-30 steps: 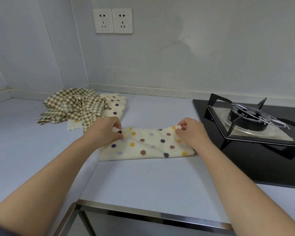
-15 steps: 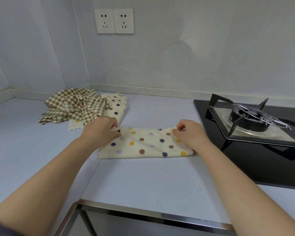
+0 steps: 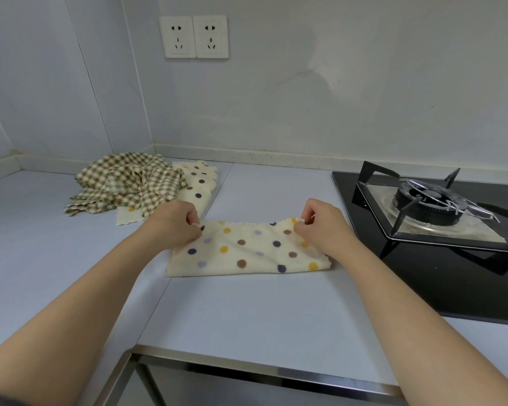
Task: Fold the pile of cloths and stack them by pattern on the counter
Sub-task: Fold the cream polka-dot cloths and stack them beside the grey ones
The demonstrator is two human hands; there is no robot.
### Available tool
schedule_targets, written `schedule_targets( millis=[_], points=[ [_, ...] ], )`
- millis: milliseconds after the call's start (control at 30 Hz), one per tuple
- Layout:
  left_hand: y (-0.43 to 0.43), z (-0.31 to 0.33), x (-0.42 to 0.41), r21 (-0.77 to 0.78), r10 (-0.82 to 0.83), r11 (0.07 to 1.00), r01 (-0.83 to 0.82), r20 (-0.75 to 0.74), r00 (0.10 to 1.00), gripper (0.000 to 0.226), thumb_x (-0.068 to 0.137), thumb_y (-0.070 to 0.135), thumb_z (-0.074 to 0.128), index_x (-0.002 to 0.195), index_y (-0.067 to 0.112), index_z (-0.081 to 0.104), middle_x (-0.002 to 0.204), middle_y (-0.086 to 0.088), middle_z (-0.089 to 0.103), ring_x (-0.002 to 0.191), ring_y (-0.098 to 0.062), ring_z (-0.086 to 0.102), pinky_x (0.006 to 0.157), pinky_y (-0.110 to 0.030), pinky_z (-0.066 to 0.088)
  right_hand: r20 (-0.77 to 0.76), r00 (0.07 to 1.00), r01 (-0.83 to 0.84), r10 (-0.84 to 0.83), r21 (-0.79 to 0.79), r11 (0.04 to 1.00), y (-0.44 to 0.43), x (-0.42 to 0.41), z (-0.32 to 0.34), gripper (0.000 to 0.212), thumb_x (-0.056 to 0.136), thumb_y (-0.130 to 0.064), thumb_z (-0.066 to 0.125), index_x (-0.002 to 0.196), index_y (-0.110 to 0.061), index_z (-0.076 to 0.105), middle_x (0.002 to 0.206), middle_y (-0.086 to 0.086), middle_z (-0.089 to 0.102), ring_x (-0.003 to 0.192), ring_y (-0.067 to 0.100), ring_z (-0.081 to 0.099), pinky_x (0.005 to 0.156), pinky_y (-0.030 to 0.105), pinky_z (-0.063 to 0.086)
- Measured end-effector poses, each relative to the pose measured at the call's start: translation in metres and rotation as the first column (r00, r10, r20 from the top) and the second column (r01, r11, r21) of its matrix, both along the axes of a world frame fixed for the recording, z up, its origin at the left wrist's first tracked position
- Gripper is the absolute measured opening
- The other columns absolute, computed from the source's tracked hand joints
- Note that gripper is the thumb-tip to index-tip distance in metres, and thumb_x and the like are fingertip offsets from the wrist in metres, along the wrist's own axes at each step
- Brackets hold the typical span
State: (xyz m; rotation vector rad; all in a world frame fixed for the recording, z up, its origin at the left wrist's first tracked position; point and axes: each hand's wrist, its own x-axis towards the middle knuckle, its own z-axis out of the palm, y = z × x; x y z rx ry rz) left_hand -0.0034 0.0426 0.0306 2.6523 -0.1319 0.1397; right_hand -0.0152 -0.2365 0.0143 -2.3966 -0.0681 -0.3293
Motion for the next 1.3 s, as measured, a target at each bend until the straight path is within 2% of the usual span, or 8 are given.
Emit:
schedule_targets(
  millis=[167, 300, 467, 767, 900, 1033, 1200, 1300],
  points=[
    [-0.001, 0.004, -0.001, -0.057, -0.008, 0.998, 0.010, 0.041, 0.999, 0.021, 0.082, 0.004, 0.061, 0.067, 0.016, 0.053, 0.089, -0.001, 0.064, 0.084, -0.018, 0.060, 0.065, -0.026, 0.047, 0.022, 0.999, -0.042, 0.038, 0.223, 0.974, 0.000, -0.002, 0.006, 0.018, 0.079, -0.003, 0.058, 0.069, -0.012, 0.047, 0.095, -0.006, 0.066, 0.073, 0.005, 0.055, 0.060, 0.018, 0.038],
    [-0.002, 0.004, -0.002, -0.024, -0.037, 0.999, 0.039, 0.057, 0.998, 0.025, 0.080, -0.001, 0.057, 0.063, 0.016, 0.050, 0.073, 0.003, 0.057, 0.072, -0.017, 0.054, 0.054, -0.020, 0.036, -0.135, 0.979, -0.137, 0.155, 0.134, 0.981, -0.002, -0.004, 0.006, 0.017, 0.077, -0.003, 0.055, 0.069, -0.014, 0.045, 0.092, -0.011, 0.068, 0.074, 0.004, 0.057, 0.052, 0.011, 0.038],
    [0.003, 0.007, -0.003, -0.039, -0.045, 0.998, 0.051, 0.134, 0.990, 0.014, 0.081, 0.005, 0.065, 0.071, 0.011, 0.058, 0.073, 0.002, 0.058, 0.063, -0.011, 0.046, 0.052, -0.018, 0.033, -0.138, 0.977, -0.147, 0.162, 0.115, 0.982, -0.004, -0.005, 0.007, 0.014, 0.078, -0.009, 0.059, 0.071, -0.016, 0.048, 0.090, 0.013, 0.064, 0.067, 0.013, 0.048, 0.057, 0.026, 0.040],
    [0.011, 0.018, -0.007, -0.099, -0.082, 0.989, 0.113, 0.278, 0.957, 0.036, 0.077, 0.005, 0.075, 0.063, 0.026, 0.050, 0.085, 0.005, 0.060, 0.073, -0.007, 0.050, 0.062, -0.011, 0.033, -0.023, 0.980, -0.177, 0.199, 0.364, 0.915, -0.006, -0.007, 0.011, 0.026, 0.075, 0.007, 0.056, 0.065, -0.014, 0.044, 0.098, -0.004, 0.071, 0.083, 0.014, 0.063, 0.069, 0.031, 0.049],
    [0.012, 0.022, -0.009, -0.120, -0.047, 0.990, 0.078, 0.243, 0.969, 0.019, 0.081, 0.010, 0.074, 0.073, 0.018, 0.059, 0.078, 0.007, 0.061, 0.060, -0.005, 0.050, 0.051, -0.013, 0.035, 0.048, 0.990, -0.141, 0.133, 0.396, 0.907, -0.005, -0.005, 0.008, 0.025, 0.079, 0.002, 0.061, 0.066, -0.014, 0.048, 0.074, -0.001, 0.062, 0.063, 0.012, 0.048, 0.059, 0.026, 0.039],
    [0.018, 0.022, -0.007, -0.222, -0.020, 0.973, 0.071, 0.223, 0.975, 0.012, 0.082, 0.018, 0.074, 0.080, 0.018, 0.062, 0.085, -0.014, 0.066, 0.067, -0.035, 0.058, 0.056, -0.024, 0.040, 0.125, 0.992, -0.055, -0.010, 0.510, 0.858, -0.008, -0.002, 0.009, 0.018, 0.083, -0.008, 0.069, 0.072, -0.012, 0.055, 0.066, -0.003, 0.058, 0.061, 0.011, 0.050, 0.058, 0.023, 0.041],
    [0.017, 0.028, -0.008, -0.458, 0.016, 0.884, 0.093, 0.229, 0.973, 0.011, 0.080, 0.016, 0.075, 0.079, 0.018, 0.065, 0.067, 0.004, 0.054, 0.057, -0.015, 0.041, 0.054, -0.023, 0.038, 0.188, 0.974, -0.006, -0.130, 0.591, 0.806, -0.010, -0.002, 0.014, 0.015, 0.082, -0.013, 0.073, 0.075, -0.011, 0.060, 0.073, 0.000, 0.063, 0.066, 0.007, 0.056, 0.061, 0.015, 0.046],
    [0.018, 0.033, -0.009, -0.601, 0.021, 0.792, 0.106, 0.200, 0.980, 0.015, 0.079, 0.013, 0.076, 0.070, 0.018, 0.065, 0.070, 0.000, 0.061, 0.064, -0.021, 0.047, 0.063, -0.031, 0.045, 0.174, 0.970, 0.014, -0.170, 0.658, 0.753, -0.014, -0.002, 0.015, 0.013, 0.082, -0.014, 0.073, 0.076, -0.014, 0.062, 0.076, 0.002, 0.065, 0.071, 0.011, 0.060, 0.074, 0.028, 0.051]
  ],
)
